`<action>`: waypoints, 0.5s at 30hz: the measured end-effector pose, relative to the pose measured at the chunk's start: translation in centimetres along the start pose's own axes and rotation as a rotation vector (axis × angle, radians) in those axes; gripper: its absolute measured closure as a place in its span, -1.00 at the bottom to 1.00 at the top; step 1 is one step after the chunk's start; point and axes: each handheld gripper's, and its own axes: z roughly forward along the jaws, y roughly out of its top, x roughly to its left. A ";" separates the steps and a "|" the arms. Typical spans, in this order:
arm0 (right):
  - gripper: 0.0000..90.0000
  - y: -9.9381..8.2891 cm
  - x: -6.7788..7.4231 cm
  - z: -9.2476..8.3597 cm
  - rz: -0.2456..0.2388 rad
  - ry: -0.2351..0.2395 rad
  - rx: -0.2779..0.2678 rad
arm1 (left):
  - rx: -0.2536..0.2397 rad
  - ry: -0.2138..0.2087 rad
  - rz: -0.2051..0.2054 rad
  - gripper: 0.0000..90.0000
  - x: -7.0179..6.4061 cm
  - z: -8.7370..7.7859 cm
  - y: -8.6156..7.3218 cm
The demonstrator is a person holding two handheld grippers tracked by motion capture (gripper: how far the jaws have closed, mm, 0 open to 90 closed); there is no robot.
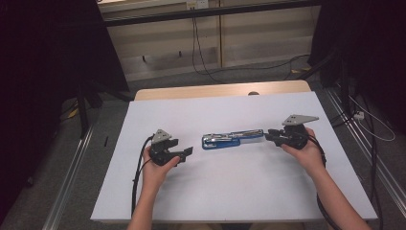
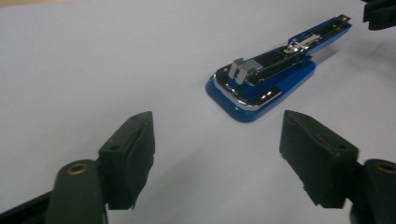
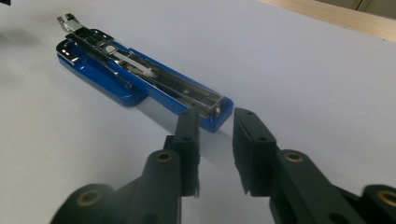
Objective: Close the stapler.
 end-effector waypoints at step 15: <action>1.00 -0.1 0.0 1.2 -0.060 -0.044 0.072 | 0.041 -0.001 0.066 0.79 -0.4 1.6 0.0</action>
